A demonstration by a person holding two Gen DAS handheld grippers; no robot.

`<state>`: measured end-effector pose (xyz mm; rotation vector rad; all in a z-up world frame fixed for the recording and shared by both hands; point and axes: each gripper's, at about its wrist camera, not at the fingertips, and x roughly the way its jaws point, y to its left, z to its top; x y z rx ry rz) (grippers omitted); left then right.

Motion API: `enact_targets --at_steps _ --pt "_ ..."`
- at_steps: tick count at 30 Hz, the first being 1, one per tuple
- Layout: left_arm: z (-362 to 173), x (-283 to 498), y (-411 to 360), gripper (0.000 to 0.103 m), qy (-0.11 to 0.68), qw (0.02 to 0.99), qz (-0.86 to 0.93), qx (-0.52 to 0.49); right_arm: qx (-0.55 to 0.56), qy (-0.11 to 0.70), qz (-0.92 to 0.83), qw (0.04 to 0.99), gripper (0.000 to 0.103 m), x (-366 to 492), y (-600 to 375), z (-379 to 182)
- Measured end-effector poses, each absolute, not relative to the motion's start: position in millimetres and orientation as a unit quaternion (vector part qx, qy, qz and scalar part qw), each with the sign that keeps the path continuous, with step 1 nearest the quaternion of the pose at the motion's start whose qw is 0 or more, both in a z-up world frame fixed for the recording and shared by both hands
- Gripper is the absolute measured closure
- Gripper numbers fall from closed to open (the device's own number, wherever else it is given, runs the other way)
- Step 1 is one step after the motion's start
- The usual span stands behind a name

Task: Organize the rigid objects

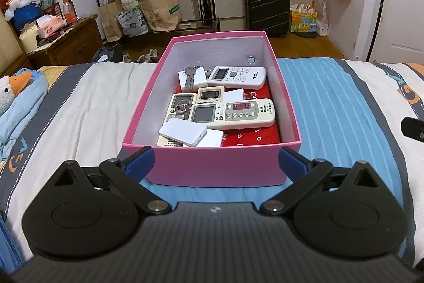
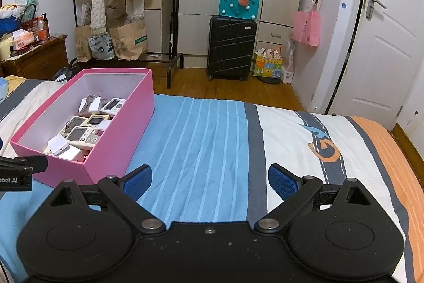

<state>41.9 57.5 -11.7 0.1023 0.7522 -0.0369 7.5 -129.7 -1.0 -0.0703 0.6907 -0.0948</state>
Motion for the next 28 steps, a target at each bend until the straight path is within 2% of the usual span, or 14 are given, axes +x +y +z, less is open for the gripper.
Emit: enact_targets --at_steps 6,14,28 --pt "-12 43 57 0.000 0.374 0.926 -0.018 0.048 -0.034 0.340 -0.046 0.939 0.006 8 -130 -2" --pt "-15 42 48 0.000 0.367 0.925 0.002 0.097 -0.035 0.342 -0.046 0.938 0.006 8 -130 -4" --pt "-13 41 49 0.000 0.374 0.923 -0.026 0.085 -0.035 0.342 -0.047 0.938 0.006 8 -130 -4"
